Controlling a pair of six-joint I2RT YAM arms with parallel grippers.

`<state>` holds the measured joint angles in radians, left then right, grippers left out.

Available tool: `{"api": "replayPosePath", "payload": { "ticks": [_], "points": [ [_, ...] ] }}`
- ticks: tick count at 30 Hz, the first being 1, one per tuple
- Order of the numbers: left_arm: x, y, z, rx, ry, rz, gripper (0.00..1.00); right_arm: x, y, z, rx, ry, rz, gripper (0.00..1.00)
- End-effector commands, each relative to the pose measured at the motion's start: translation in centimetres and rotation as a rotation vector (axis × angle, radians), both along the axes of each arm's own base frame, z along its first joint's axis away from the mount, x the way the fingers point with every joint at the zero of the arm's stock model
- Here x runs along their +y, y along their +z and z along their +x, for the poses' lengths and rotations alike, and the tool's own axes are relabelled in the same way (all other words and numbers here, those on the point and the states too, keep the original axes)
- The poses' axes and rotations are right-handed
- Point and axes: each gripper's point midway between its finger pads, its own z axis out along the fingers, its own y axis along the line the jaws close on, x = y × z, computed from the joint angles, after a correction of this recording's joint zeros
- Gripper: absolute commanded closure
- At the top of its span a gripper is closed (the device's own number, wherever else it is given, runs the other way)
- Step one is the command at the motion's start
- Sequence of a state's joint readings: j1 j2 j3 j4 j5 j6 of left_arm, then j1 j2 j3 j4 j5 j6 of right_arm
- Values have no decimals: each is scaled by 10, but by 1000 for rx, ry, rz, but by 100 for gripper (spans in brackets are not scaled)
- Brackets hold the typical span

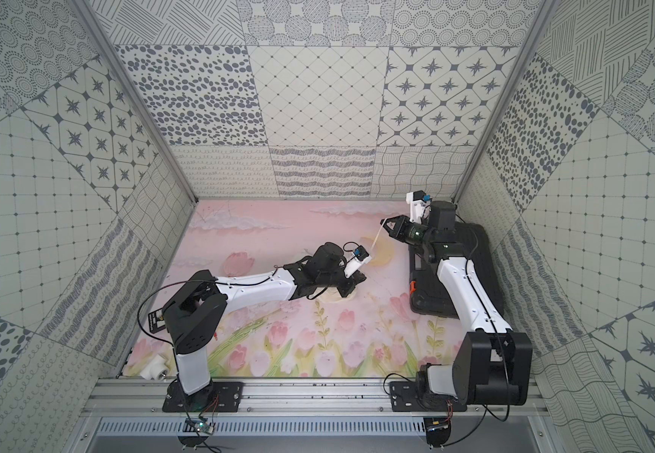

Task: Close the soil bag
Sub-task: Frap the soil bag at the center of the board.

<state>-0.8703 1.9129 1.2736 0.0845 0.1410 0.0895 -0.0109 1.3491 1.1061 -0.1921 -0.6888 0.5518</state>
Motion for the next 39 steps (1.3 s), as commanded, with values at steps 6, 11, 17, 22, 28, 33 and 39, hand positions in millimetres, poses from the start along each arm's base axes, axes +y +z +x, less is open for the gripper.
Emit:
{"api": "replayPosePath", "payload": {
  "ticks": [6,11,17,22,28,33,39],
  "points": [
    [142,-126,-122,523,-8,706,82,-52,203,17,-685,-192,5,100],
    [153,-132,-129,548,12,756,86,-59,207,18,-691,-207,5,100],
    [160,-132,-126,532,40,799,88,-66,212,19,-699,-218,-7,100],
    [178,-133,-123,512,76,846,88,-79,212,17,-697,-246,0,100],
    [200,-129,-120,504,135,878,86,-92,217,21,-700,-277,2,100],
    [211,-131,-121,504,154,930,84,-103,221,26,-702,-310,-1,100],
    [227,-130,-113,481,205,963,81,-106,216,29,-689,-316,18,100]
  ]
}}
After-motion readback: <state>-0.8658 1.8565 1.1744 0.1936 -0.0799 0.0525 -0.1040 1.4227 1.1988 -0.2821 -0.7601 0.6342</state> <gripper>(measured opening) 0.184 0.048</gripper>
